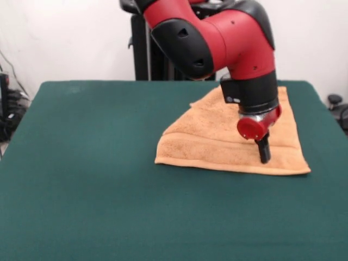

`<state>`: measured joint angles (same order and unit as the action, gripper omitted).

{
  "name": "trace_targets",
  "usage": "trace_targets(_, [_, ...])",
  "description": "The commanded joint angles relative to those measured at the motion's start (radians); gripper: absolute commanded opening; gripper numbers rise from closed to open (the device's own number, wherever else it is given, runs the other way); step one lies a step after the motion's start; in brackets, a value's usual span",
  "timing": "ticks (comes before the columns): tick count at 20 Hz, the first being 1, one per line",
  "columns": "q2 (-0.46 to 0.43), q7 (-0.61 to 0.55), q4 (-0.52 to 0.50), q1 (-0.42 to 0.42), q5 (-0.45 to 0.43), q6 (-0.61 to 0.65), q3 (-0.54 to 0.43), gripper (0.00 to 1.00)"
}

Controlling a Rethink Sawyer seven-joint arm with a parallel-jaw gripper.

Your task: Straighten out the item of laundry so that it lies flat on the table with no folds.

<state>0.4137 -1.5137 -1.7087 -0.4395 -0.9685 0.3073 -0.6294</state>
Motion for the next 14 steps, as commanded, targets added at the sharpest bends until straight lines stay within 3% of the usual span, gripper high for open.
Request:
trace_targets(1, [-0.053,0.091,-0.051,-0.120,0.049,0.034,-0.098,0.00])
trace_targets(14, [-0.008,0.117,-0.123,-0.179,0.059,0.086,-0.146,0.00])
